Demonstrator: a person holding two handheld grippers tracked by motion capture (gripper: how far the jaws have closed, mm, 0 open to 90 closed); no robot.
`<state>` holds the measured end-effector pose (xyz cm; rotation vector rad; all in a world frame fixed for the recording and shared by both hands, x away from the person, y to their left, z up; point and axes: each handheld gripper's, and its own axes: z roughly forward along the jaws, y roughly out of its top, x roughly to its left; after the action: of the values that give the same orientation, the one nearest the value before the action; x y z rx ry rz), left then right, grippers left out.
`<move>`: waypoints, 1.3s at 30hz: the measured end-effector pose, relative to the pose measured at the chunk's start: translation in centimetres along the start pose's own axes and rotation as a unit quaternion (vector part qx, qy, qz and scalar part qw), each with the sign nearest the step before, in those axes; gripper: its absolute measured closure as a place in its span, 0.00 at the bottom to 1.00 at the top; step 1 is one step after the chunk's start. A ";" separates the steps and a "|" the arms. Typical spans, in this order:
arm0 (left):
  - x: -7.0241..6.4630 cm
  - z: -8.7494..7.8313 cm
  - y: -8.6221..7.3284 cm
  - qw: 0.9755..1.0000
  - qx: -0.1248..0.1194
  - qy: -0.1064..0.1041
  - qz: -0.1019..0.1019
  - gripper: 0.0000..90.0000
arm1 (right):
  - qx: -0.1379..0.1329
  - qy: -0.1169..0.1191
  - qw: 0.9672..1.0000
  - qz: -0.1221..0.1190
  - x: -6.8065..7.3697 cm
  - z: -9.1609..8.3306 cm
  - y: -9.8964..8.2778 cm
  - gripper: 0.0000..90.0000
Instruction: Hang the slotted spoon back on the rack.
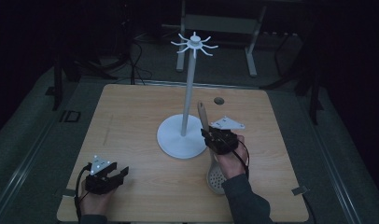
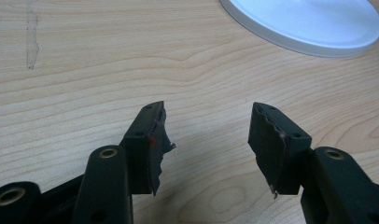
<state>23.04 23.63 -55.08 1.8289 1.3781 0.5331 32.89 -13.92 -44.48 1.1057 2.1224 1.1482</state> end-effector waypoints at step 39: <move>0.1 -0.1 0.0 1.000 -0.004 0.001 -0.002 0.52 | -0.084 0.018 0.996 -0.008 0.2 -1.6 2.4 0.81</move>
<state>23.02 23.73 -55.00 1.8195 1.3792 0.5387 32.63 -13.73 -41.57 0.9968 2.0158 1.3215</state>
